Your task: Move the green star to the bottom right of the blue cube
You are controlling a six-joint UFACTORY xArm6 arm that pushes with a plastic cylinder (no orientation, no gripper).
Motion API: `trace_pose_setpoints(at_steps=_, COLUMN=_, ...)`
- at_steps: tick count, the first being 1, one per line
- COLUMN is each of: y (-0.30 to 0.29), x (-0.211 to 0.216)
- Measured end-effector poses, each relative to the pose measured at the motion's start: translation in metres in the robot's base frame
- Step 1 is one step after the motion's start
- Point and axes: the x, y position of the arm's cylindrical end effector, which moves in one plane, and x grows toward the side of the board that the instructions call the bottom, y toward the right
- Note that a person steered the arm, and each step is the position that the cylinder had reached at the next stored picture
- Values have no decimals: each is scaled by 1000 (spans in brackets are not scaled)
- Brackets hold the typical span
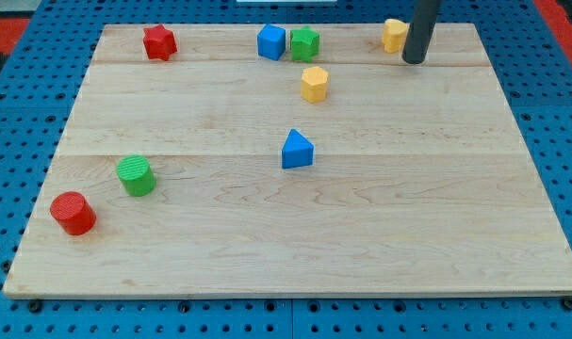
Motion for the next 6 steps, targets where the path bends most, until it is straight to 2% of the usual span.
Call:
trace_pose_setpoints(at_steps=2, y=-5, x=0)
trace_pose_setpoints(at_steps=3, y=-37, x=-1)
trace_pose_setpoints(at_steps=4, y=-45, x=-2)
trace_pose_setpoints(at_steps=5, y=-45, x=-16)
trace_pose_setpoints(at_steps=6, y=-74, x=-36)
